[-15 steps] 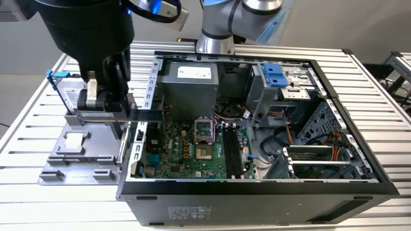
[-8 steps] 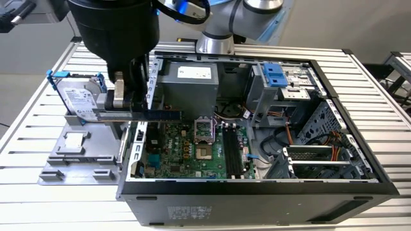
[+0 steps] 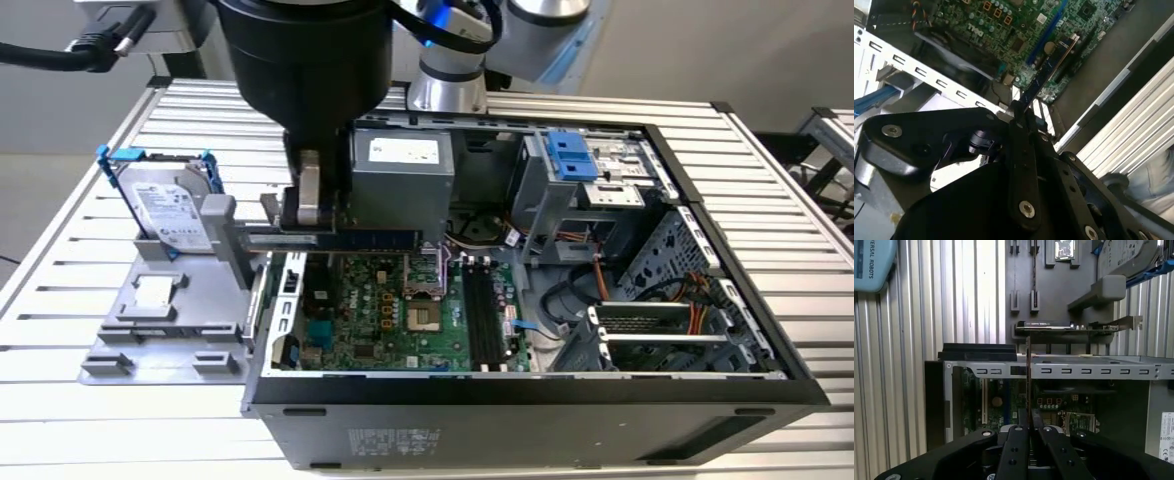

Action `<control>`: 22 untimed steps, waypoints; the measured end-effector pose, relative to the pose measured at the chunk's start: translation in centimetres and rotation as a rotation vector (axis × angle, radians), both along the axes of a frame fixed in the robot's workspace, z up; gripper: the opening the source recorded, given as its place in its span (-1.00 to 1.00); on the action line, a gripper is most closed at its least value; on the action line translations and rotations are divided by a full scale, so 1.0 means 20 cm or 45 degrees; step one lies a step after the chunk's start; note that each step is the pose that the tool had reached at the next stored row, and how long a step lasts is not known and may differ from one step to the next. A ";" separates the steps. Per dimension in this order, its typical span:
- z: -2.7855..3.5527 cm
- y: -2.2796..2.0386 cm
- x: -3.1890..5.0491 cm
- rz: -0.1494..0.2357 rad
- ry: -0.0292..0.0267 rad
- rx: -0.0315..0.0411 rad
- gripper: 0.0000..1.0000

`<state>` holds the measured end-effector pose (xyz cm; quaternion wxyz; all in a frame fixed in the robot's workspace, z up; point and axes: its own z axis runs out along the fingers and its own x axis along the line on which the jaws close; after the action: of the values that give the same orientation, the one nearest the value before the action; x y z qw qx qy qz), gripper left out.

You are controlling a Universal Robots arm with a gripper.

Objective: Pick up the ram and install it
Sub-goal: 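Pick up the ram and move it above insertion slot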

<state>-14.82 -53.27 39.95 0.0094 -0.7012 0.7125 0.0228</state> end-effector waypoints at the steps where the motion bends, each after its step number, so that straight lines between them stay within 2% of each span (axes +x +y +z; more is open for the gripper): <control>1: 0.000 0.000 0.017 0.000 0.0000 0.0000 -1.00; 6: 0.000 0.000 0.075 0.000 0.0000 0.0000 -1.00; 11: 0.000 0.000 0.157 0.000 0.0000 -0.0001 -1.00; 22: 0.000 0.000 0.167 0.000 -0.0001 0.0009 -1.00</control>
<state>-11.47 -53.27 39.95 0.0096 -0.7012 0.7125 0.0230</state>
